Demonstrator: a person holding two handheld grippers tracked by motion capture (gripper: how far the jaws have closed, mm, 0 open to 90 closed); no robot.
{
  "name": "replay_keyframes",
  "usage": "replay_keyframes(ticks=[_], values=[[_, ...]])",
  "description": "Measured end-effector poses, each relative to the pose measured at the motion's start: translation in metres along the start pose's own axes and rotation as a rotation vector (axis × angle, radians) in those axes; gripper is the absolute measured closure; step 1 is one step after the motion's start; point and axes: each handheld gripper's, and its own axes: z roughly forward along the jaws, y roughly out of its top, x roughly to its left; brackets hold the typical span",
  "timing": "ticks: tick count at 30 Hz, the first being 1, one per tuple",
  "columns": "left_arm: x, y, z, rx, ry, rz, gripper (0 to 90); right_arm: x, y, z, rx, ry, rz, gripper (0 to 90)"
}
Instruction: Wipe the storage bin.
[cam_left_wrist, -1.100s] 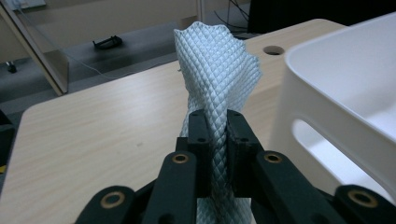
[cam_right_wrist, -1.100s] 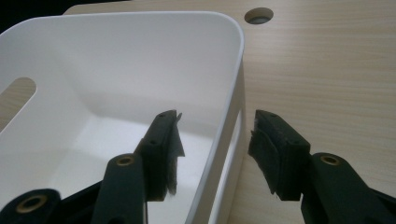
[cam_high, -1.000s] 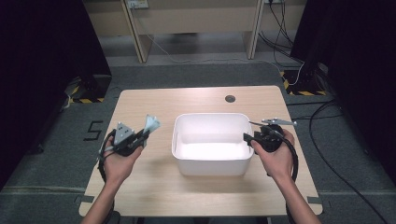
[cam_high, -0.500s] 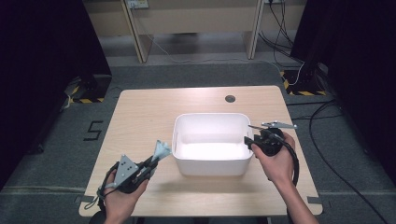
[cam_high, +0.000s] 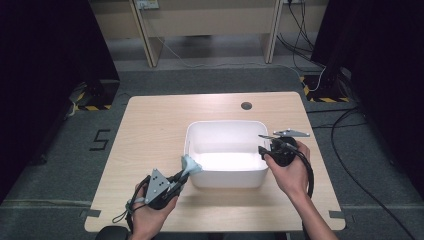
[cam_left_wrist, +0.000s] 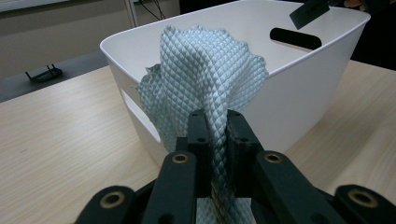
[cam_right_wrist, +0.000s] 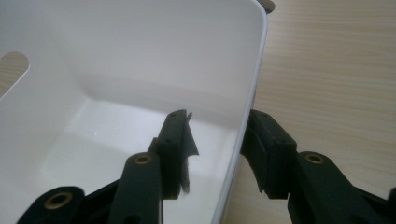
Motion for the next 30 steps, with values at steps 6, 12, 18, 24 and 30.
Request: replay_keyframes(ticks=[6,12,18,24,30], values=[[0.007,-0.002,0.001,-0.004,0.016,-0.007,82.2,0.006,0.005,0.007,0.004,-0.002,-0.012,61.7],[0.01,-0.006,0.0,-0.009,0.024,-0.029,82.3,0.012,0.008,0.013,0.0,-0.01,-0.032,62.1],[0.013,-0.006,-0.001,-0.005,0.041,-0.032,82.2,0.019,0.011,0.02,0.006,-0.008,-0.057,65.2],[0.02,-0.004,0.004,0.007,0.05,-0.036,82.1,0.019,0.014,0.025,0.004,0.0,-0.053,66.0],[0.014,-0.007,0.004,0.013,0.043,-0.03,82.1,0.018,0.012,0.025,0.001,0.006,-0.05,66.1]])
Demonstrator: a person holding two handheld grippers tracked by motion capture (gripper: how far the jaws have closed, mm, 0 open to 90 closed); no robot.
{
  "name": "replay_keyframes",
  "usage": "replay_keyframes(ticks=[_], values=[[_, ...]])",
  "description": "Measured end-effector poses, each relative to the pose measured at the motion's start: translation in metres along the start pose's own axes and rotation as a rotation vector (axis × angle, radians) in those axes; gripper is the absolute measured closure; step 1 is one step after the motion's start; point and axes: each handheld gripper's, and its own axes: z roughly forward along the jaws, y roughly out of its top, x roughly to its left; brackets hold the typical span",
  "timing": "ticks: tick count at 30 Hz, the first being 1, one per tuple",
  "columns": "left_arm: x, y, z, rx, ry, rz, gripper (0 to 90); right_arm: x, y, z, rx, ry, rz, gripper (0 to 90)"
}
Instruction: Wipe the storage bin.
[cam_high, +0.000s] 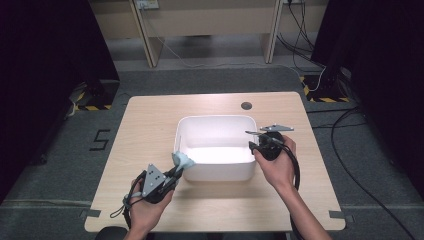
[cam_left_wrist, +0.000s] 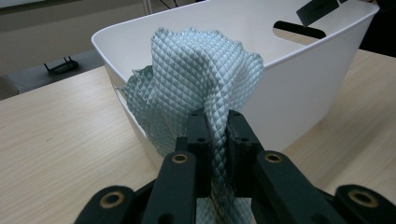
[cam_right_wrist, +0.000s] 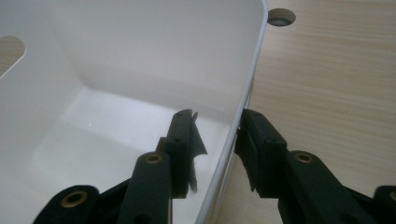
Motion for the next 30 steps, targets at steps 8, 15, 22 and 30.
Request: replay_keyframes(ticks=[8,15,22,30], values=[[-0.001,0.0,0.005,0.012,0.004,0.016,82.1,0.001,-0.001,-0.003,-0.006,0.001,-0.008,66.4],[0.001,-0.002,0.011,0.043,-0.003,0.016,82.0,0.0,0.001,-0.003,-0.01,0.001,-0.027,70.4],[0.0,-0.006,0.016,0.047,0.0,0.007,82.1,0.0,0.001,-0.005,-0.013,0.015,-0.02,70.5],[0.002,-0.005,0.017,0.044,0.008,0.002,82.0,0.002,0.001,-0.003,-0.009,0.01,-0.029,71.6]])
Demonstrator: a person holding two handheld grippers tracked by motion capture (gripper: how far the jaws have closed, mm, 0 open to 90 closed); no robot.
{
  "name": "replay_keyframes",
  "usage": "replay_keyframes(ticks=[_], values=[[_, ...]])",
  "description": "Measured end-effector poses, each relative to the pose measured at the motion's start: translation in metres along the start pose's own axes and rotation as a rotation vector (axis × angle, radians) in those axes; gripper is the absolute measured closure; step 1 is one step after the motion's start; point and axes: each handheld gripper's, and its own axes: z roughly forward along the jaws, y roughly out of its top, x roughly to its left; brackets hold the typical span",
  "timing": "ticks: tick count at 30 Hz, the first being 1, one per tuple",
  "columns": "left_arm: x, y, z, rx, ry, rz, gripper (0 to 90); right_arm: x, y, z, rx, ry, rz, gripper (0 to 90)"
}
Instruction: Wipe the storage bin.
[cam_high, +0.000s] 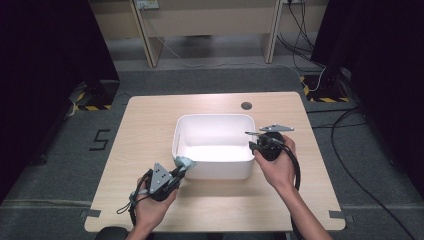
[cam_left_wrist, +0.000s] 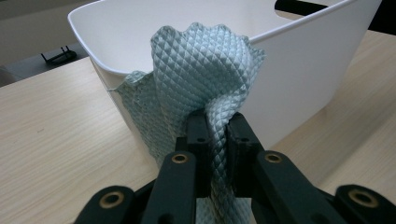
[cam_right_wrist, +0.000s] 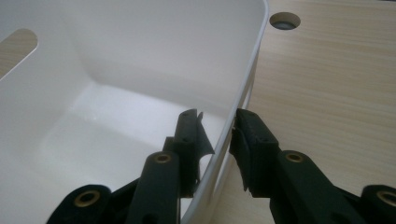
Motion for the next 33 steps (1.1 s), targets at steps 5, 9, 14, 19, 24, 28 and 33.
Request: replay_keyframes(ticks=[5,9,14,19,24,28,33], values=[[0.001,0.002,0.001,0.008,0.006,-0.004,82.0,0.001,0.002,0.002,0.006,0.002,-0.003,71.9],[0.002,0.003,0.001,0.01,0.008,-0.008,82.0,0.002,0.002,0.003,0.007,0.007,-0.008,71.9],[0.001,0.003,0.001,0.01,0.011,-0.015,82.0,0.002,0.002,0.003,0.007,0.006,-0.01,71.9],[0.002,0.002,0.003,0.009,0.018,-0.031,82.0,0.003,0.004,0.006,0.006,0.008,-0.022,72.0],[0.001,0.0,0.007,0.028,0.015,-0.024,82.0,0.002,0.005,0.008,0.009,0.016,-0.024,72.0],[0.0,-0.003,0.008,0.04,0.021,-0.013,82.0,0.003,0.005,0.008,0.007,0.019,-0.028,71.9],[0.001,-0.008,0.012,0.055,0.022,-0.02,82.0,0.003,0.005,0.009,0.011,0.016,-0.029,71.9]])
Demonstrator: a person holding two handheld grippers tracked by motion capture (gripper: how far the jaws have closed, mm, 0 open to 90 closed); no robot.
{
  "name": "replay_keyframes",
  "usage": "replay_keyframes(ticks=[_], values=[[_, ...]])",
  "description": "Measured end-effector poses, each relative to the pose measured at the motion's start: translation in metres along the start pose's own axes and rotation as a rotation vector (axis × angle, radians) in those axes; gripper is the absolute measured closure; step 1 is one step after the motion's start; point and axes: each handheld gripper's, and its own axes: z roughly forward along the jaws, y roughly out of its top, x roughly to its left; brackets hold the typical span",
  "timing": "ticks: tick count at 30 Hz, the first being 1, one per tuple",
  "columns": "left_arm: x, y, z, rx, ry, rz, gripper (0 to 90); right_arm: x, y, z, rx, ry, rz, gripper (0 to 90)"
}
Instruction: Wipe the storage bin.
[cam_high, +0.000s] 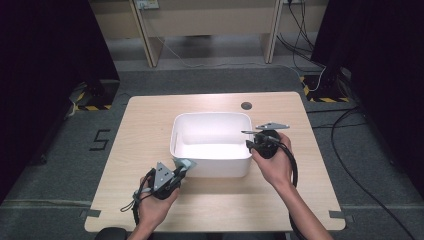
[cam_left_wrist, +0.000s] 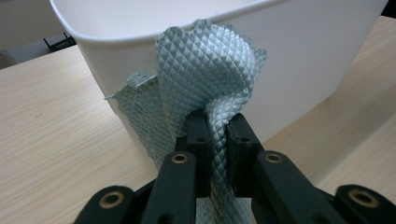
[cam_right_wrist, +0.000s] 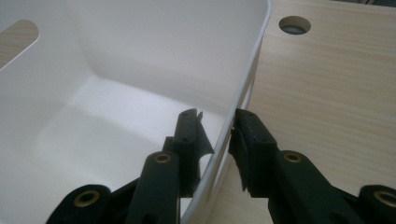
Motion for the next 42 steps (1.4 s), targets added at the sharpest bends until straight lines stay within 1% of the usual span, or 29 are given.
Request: replay_keyframes(ticks=[6,8,12,14,16,17,21,22,25,29,31,33,36,42], values=[[0.0,-0.002,0.002,0.003,0.007,-0.003,82.0,0.002,-0.002,0.003,0.01,-0.008,-0.008,71.8],[0.001,-0.003,0.003,0.005,0.008,-0.013,82.0,0.002,-0.001,0.003,0.011,-0.001,-0.012,71.3],[0.001,-0.004,0.003,0.008,0.008,-0.013,82.0,0.002,-0.001,0.003,0.011,0.003,-0.011,71.0],[0.001,-0.005,0.003,0.014,0.009,-0.012,81.9,0.002,-0.001,0.002,0.011,0.009,0.01,70.1],[0.002,-0.006,0.003,0.017,0.007,-0.01,82.0,0.002,-0.002,0.002,0.008,0.006,0.008,69.5],[0.002,-0.006,0.003,0.017,0.005,-0.012,81.9,0.002,-0.002,0.002,0.003,0.003,0.0,69.2],[0.001,-0.005,0.003,0.017,0.009,-0.014,82.0,0.002,-0.002,0.0,0.004,0.008,0.011,68.5],[0.001,-0.005,0.003,0.017,0.01,-0.013,82.0,0.004,-0.002,-0.002,0.002,-0.003,0.0,68.5],[0.002,-0.005,0.004,0.022,0.009,-0.015,82.0,0.006,-0.003,-0.003,0.0,-0.007,-0.005,68.6],[0.001,-0.006,0.005,0.023,0.008,-0.02,81.9,0.008,-0.003,-0.004,0.004,-0.023,-0.025,69.3],[0.001,-0.007,0.006,0.024,0.006,-0.024,82.0,0.009,-0.003,-0.004,0.004,-0.024,-0.03,69.5],[0.0,-0.008,0.01,0.034,0.0,-0.02,82.0,0.009,-0.003,-0.004,0.002,-0.027,-0.042,69.6],[0.0,-0.008,0.013,0.045,-0.002,-0.022,82.0,0.01,-0.003,-0.003,0.003,-0.029,-0.04,69.7],[0.001,-0.009,0.015,0.05,-0.002,-0.024,82.0,0.01,-0.003,-0.003,0.001,-0.027,-0.042,69.6]])
